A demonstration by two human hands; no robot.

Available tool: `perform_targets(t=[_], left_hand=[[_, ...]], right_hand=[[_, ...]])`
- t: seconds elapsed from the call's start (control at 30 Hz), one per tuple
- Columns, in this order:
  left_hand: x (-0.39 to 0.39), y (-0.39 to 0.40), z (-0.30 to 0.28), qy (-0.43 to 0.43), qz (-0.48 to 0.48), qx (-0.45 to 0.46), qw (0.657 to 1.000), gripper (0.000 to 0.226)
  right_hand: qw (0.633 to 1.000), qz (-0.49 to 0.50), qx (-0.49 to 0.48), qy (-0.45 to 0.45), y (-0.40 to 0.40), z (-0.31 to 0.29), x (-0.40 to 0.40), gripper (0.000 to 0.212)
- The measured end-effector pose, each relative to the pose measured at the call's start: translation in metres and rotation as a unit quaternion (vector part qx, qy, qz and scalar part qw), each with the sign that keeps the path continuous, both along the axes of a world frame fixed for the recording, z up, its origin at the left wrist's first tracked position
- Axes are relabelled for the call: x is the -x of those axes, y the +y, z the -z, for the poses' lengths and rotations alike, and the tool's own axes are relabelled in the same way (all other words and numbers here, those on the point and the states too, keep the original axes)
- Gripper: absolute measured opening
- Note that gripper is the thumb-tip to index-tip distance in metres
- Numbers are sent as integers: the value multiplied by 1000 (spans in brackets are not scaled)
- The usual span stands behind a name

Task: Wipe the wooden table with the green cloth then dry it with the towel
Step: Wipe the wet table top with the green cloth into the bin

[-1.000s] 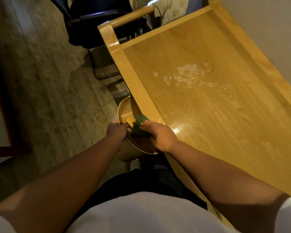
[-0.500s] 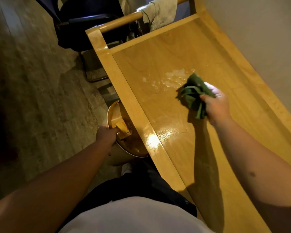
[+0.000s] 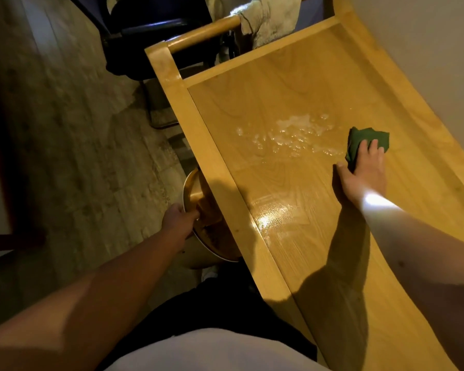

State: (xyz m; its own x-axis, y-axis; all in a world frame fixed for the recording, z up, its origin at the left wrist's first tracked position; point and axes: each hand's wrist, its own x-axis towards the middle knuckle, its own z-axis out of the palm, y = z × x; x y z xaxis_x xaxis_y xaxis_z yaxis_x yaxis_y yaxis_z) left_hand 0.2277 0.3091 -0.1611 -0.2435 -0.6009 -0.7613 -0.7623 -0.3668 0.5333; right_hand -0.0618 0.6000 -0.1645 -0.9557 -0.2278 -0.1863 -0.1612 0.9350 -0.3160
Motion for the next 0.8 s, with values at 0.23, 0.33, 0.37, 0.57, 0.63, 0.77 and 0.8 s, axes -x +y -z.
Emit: perform_targets(t=[0.23,0.33,0.37,0.57,0.63,0.77,0.8], left_hand=[[0,-7,9,-8,22,17,1000,18],[-1,-8,12,-4,17,23,1000,22],[-1,-8,12,-3,18,23,1000,23],[-3,-9,13,9,0,15,1000,22],[-4,-10,12,6,-4,17,1000,24],[-5,-14,7,1,-10,16,1000,19],[-6,-16,6,2,-16,16,1000,18]], right_hand=[[997,-77,8,25,-45,3,-5,71],[993,-116,18,27,-66,3,-11,70],[991,-129,19,27,-72,3,-14,69],[982,-177,46,36,-102,4,-40,59],[979,-189,62,31,-109,3,-49,55],[972,-224,71,31,-120,3,-65,53],[970,-231,72,31,-122,3,-69,53]])
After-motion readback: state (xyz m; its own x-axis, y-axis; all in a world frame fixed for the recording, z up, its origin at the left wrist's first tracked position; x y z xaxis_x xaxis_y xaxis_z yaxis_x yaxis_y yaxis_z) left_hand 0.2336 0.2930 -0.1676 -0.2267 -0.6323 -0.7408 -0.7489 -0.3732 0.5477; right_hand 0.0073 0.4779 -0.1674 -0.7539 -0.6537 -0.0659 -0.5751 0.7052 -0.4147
